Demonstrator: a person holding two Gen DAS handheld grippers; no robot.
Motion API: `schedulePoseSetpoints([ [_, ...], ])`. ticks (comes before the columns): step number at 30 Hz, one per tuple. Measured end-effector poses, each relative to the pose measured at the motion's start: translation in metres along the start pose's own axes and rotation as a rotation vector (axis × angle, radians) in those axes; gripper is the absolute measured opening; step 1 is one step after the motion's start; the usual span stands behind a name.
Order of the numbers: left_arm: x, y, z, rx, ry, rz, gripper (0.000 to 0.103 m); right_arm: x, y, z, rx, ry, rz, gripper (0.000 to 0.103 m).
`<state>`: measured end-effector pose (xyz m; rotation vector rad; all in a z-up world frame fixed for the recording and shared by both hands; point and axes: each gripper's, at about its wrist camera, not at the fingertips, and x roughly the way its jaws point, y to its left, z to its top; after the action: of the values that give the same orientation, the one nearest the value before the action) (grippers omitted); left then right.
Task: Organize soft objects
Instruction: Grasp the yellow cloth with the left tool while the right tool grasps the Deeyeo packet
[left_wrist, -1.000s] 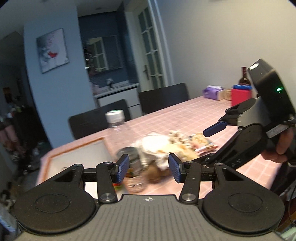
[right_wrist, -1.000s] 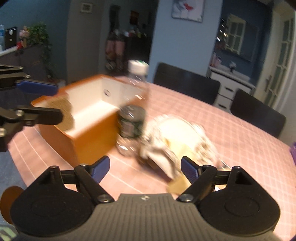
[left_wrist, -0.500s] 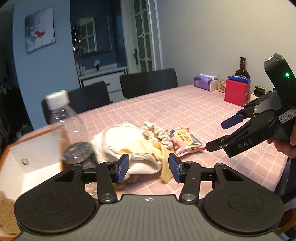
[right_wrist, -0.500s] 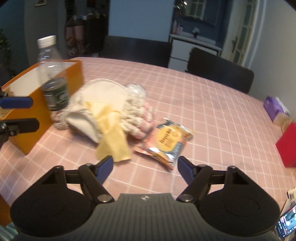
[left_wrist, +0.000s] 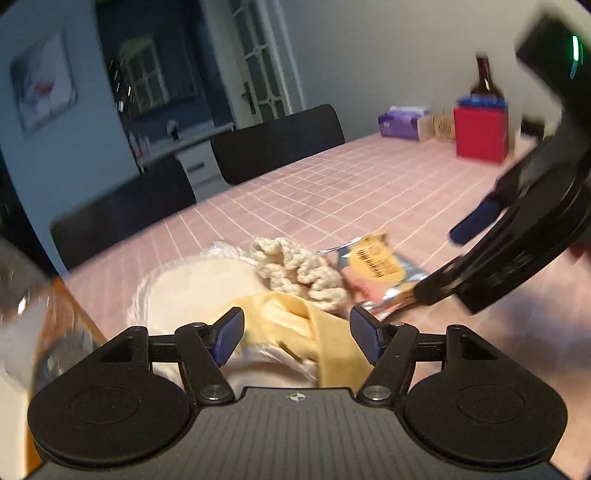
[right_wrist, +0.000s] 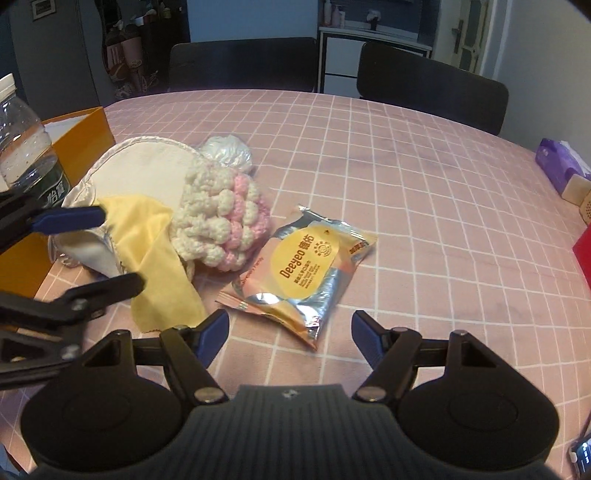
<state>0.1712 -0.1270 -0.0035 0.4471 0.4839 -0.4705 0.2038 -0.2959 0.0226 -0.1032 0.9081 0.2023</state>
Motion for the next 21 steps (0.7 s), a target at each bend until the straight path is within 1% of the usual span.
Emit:
schedulePoseSetpoints([
  [1,0.004,-0.005,-0.001,0.047,-0.003,0.026,0.077,0.000,0.001,0.000,-0.007,0.001,0.005,0.073],
  [3,0.012,-0.009,0.000,0.094,0.016,0.057,0.081,-0.002,0.002,-0.001,-0.016,-0.005,0.014,0.073],
  [5,0.021,-0.009,0.002,0.101,0.045,0.059,0.082,-0.003,0.000,-0.001,-0.012,-0.007,0.024,0.073],
  [8,0.031,-0.005,-0.001,0.068,0.082,0.040,0.082,0.000,-0.002,-0.002,-0.002,0.002,0.043,0.073],
  [10,0.034,-0.002,-0.003,0.032,0.089,0.039,0.071,0.003,-0.003,-0.003,-0.002,-0.006,0.050,0.073],
  [12,0.032,0.000,-0.006,-0.004,0.084,0.034,0.048,0.007,-0.005,-0.004,-0.002,-0.022,0.043,0.073],
  [13,0.031,0.002,-0.006,-0.020,0.080,0.030,0.041,0.010,-0.007,-0.005,0.000,-0.028,0.044,0.073],
  [14,0.030,0.003,-0.008,-0.032,0.078,0.020,0.027,0.013,-0.008,-0.005,0.007,-0.030,0.048,0.073],
  [15,0.028,0.003,-0.009,-0.045,0.076,0.005,0.016,0.017,-0.010,-0.005,0.020,-0.030,0.051,0.073],
  [16,0.027,0.004,-0.011,-0.059,0.075,-0.010,0.012,0.020,-0.013,-0.005,0.038,-0.026,0.052,0.074],
  [17,0.025,0.003,-0.012,-0.066,0.069,-0.015,0.010,0.024,-0.015,-0.005,0.056,-0.018,0.055,0.079],
  [18,0.022,0.002,-0.014,-0.069,0.058,-0.017,0.008,0.027,-0.018,-0.005,0.075,-0.010,0.057,0.082],
  [19,0.019,0.002,-0.015,-0.076,0.048,-0.016,0.008,0.031,-0.020,-0.005,0.094,-0.002,0.056,0.085],
  [21,0.009,0.003,-0.016,-0.099,0.028,-0.020,0.007,0.037,-0.023,-0.002,0.127,0.006,0.054,0.086],
])
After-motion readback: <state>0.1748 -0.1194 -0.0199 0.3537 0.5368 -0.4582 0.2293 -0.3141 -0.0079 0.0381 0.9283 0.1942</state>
